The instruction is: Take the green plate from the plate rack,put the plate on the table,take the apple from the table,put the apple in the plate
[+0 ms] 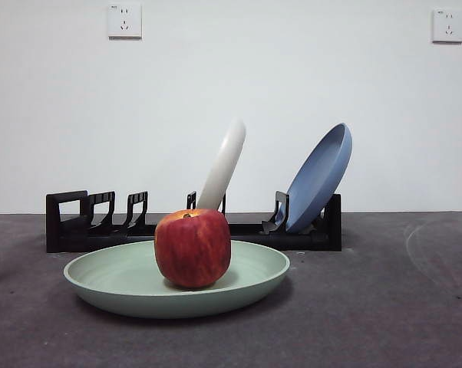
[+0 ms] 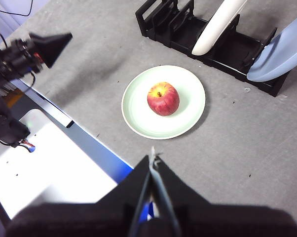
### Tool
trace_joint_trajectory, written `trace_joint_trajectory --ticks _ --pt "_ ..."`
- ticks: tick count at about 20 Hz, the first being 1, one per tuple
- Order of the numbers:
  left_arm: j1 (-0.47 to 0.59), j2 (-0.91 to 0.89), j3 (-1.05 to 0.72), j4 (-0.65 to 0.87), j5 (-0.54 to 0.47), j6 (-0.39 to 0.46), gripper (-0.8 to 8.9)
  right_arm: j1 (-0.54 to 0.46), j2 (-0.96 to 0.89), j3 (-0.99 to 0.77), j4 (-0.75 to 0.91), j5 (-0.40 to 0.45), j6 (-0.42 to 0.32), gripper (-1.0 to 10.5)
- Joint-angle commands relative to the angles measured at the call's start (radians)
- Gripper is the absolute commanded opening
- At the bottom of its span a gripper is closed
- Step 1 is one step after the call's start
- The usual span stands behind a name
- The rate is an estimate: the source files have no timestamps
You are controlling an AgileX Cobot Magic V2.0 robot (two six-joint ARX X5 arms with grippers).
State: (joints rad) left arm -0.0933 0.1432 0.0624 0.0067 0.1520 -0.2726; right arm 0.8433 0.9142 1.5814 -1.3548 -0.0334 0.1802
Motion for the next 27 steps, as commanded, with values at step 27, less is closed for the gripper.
trace_joint_trajectory --ticks 27 --pt "0.044 -0.112 -0.050 -0.180 -0.119 0.055 -0.04 0.001 -0.001 -0.008 -0.025 0.001 0.010 0.0"
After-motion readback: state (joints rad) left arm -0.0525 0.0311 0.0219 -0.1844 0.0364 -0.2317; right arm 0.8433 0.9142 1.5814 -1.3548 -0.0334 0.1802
